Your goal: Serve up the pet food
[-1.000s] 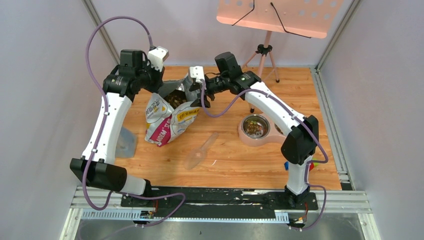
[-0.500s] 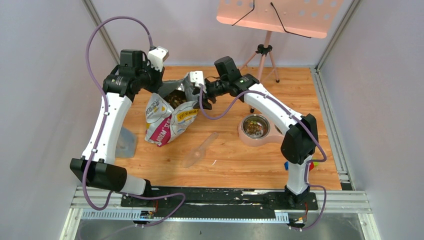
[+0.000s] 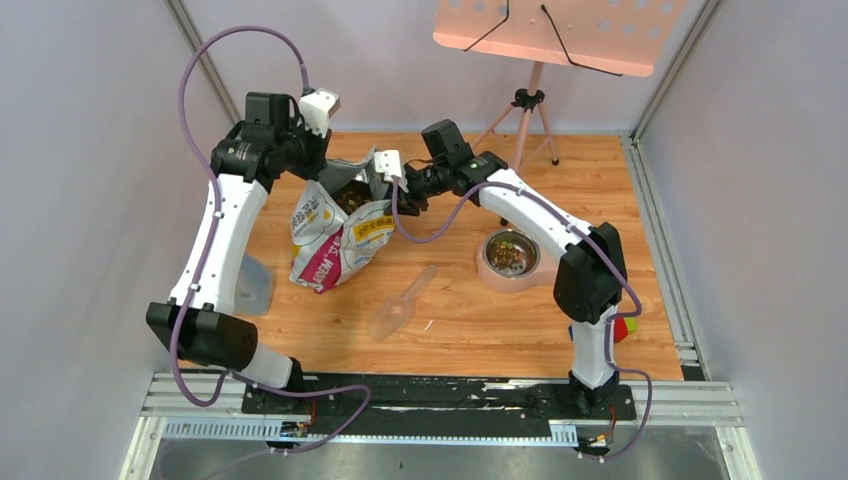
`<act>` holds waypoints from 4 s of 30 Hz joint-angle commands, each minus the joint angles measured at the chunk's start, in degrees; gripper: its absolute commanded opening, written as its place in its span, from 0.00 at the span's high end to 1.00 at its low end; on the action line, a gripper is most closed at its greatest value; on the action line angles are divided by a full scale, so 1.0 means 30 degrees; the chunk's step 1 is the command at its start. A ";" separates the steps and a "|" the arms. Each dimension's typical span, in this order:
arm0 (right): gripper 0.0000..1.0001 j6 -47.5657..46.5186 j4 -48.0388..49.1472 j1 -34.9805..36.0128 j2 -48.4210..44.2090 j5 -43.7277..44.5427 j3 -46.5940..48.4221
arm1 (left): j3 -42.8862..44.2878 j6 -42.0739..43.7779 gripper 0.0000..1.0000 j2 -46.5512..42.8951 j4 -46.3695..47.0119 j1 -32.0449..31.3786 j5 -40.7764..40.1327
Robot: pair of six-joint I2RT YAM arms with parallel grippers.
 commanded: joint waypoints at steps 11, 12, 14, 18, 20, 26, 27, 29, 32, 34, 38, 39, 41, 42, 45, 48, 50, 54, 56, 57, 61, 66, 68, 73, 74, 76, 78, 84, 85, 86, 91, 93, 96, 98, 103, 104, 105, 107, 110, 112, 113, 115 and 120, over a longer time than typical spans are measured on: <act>1.00 0.1145 0.0995 0.1120 -0.2337 -0.0435 0.0801 | 0.2935 -0.1051 1.00 0.0730 0.2216 -0.0335 0.1854; 1.00 0.1458 0.1205 0.1186 -0.2495 -0.0477 0.0961 | 0.3142 -0.1265 1.00 0.0772 0.2460 -0.0415 0.1738; 1.00 0.1946 0.1557 0.1360 -0.2743 -0.0606 0.1403 | 0.3952 -0.1338 1.00 0.1101 0.2722 -0.0587 0.1394; 1.00 0.2307 0.1918 0.1832 -0.3111 -0.0639 0.2149 | 0.6374 -0.1371 1.00 0.2335 0.2630 -0.1083 0.0506; 1.00 0.2408 0.2088 0.2156 -0.3304 -0.0507 0.2444 | 0.7513 -0.1380 1.00 0.2908 0.2417 -0.1410 0.0563; 1.00 0.2886 0.2807 0.2704 -0.3732 0.0007 0.2958 | 0.8186 -0.1583 1.00 0.3088 0.2709 -0.2524 0.1102; 1.00 0.3024 0.2915 0.2721 -0.3743 0.0066 0.3069 | 0.8198 -0.1676 1.00 0.3046 0.2742 -0.2706 0.1213; 1.00 0.3250 0.3033 0.2780 -0.3715 0.0104 0.3336 | 0.8283 -0.1686 1.00 0.3008 0.2801 -0.2935 0.1248; 1.00 0.3686 0.3307 0.2839 -0.3686 0.0097 0.3637 | 0.8521 -0.1680 1.00 0.2988 0.2805 -0.3114 0.1258; 1.00 0.3994 0.3512 0.2876 -0.3642 0.0103 0.3822 | 0.8646 -0.1661 1.00 0.2938 0.2820 -0.3165 0.1276; 1.00 0.4728 0.4079 0.2898 -0.3351 0.0094 0.4499 | 0.8496 -0.1545 1.00 0.2699 0.2920 -0.3154 0.1707; 1.00 0.4668 0.4063 0.2921 -0.3245 0.0270 0.4521 | 0.8442 -0.1490 1.00 0.2690 0.2856 -0.3165 0.1840; 1.00 0.4460 0.4061 0.2951 -0.3111 0.0548 0.4110 | 0.8130 -0.1428 1.00 0.2667 0.2684 -0.3153 0.2124; 1.00 0.4381 0.4042 0.2942 -0.3101 0.0635 0.3788 | 0.7803 -0.1352 1.00 0.2640 0.2657 -0.3149 0.2122; 1.00 0.4329 0.3982 0.2929 -0.3100 0.0778 0.3113 | 0.7184 -0.1280 1.00 0.2471 0.2614 -0.3166 0.1922; 1.00 0.4014 0.3868 0.2903 -0.3199 0.1038 0.2607 | 0.7149 -0.0886 0.94 0.2120 0.2495 -0.3150 0.1210; 1.00 0.3864 0.3840 0.2885 -0.3266 0.1299 0.2425 | 0.7247 -0.0155 0.68 0.1662 0.2093 -0.3020 0.0457; 1.00 0.3780 0.3856 0.2772 -0.3362 0.1677 0.2231 | 0.6924 0.0972 0.26 -0.0086 0.0615 -0.1340 0.0473; 1.00 0.3780 0.3880 0.2703 -0.3336 0.1721 0.2198 | 0.6556 0.1959 0.18 -0.1112 -0.0402 -0.0127 0.1591; 1.00 0.3780 0.3884 0.2695 -0.3312 0.1726 0.2212 | 0.6296 0.2828 0.16 -0.1472 -0.0834 0.0238 0.2397; 1.00 0.4015 0.3985 0.2672 -0.3140 0.1691 0.2337 | 0.5818 0.5702 0.09 -0.2915 -0.4238 0.1160 0.4328; 1.00 0.4309 0.4288 0.2665 -0.2955 0.1585 0.2493 | 0.4549 0.9542 0.08 -0.3433 -0.8295 0.1185 0.6074; 1.00 0.4440 0.4330 0.2636 -0.2975 0.1495 0.2490 | 0.3773 1.1259 0.08 -0.3405 -0.8869 0.1188 0.6173; 1.00 0.4858 0.4404 0.2497 -0.3034 0.1319 0.2421 | 0.3406 1.4923 0.13 -0.2372 -0.9611 0.1203 0.4564; 1.00 0.4878 0.4430 0.2512 -0.3036 0.1317 0.2363 | 0.3319 1.5055 0.14 -0.2248 -0.9476 0.1225 0.4430; 1.00 0.4908 0.4451 0.2490 -0.3056 0.1250 0.2330 | 0.2634 1.4768 0.15 -0.2166 -0.8266 0.1255 0.4246; 1.00 0.5004 0.4520 0.2491 -0.3085 0.1258 0.2315 | 0.1150 1.4652 0.15 -0.2452 -0.6540 0.1274 0.4220; 1.00 0.5156 0.4665 0.2489 -0.3059 0.1331 0.2272 | 0.0411 1.5555 0.22 -0.2111 -0.5614 0.1262 0.4672; 1.00 0.5157 0.4682 0.2489 -0.3058 0.1381 0.2258 | 0.0503 1.5463 0.25 -0.1762 -0.5921 0.1269 0.4714; 1.00 0.5157 0.4702 0.2504 -0.3043 0.1416 0.2241 | 0.0593 1.5398 0.27 -0.1529 -0.5996 0.1275 0.4899; 1.00 0.5101 0.4776 0.2492 -0.2957 0.1652 0.2141 | -0.0107 1.4987 0.37 -0.1632 -0.5657 0.1276 0.6332; 1.00 0.5052 0.4790 0.2490 -0.2953 0.1667 0.2139 | -0.0566 1.4265 0.37 -0.1781 -0.4837 0.1276 0.6415; 1.00 0.5058 0.4826 0.2496 -0.2981 0.1521 0.2139 | -0.1304 1.2801 0.30 -0.2131 -0.3021 0.1298 0.5737; 1.00 0.5110 0.4869 0.2489 -0.2968 0.1465 0.2117 | -0.1646 1.2937 0.29 -0.2338 -0.2200 0.1378 0.5655; 1.00 0.5372 0.5026 0.2490 -0.2941 0.1425 0.2109 | -0.1060 1.3935 0.36 -0.1538 -0.3831 0.2337 0.7180; 1.00 0.5403 0.5067 0.2489 -0.2926 0.1418 0.2087 | -0.0965 1.4032 0.39 -0.1216 -0.4296 0.2525 0.7491; 1.00 0.5393 0.5109 0.2489 -0.2939 0.1443 0.2066 | -0.0923 1.4097 0.40 -0.1114 -0.4422 0.2841 0.8011; 1.00 0.5427 0.5186 0.2494 -0.2894 0.1498 0.2051 | -0.1166 1.4447 0.45 -0.1035 -0.4573 0.2984 0.8440; 1.00 0.5435 0.5239 0.2489 -0.2840 0.1635 0.2051 | -0.1711 1.5443 0.54 -0.1319 -0.4546 0.3004 0.8619; 1.00 0.5445 0.5261 0.2504 -0.2765 0.1764 0.2023 | -0.1803 1.5498 0.63 -0.1390 -0.4460 0.3005 0.8685; 1.00 0.5453 0.5284 0.2495 -0.2736 0.1885 0.1996 | -0.1697 1.5536 0.71 -0.1377 -0.4533 0.3005 0.8756; 0.93 0.5742 0.5468 0.2497 -0.2626 0.2396 0.1942 | -0.1443 1.5495 0.81 -0.1328 -0.4685 0.3005 0.8929; 0.62 0.6771 0.5267 0.1959 -0.3013 0.2328 0.2694 | -0.1430 1.4727 0.96 -0.1543 -0.3964 0.3005 0.9206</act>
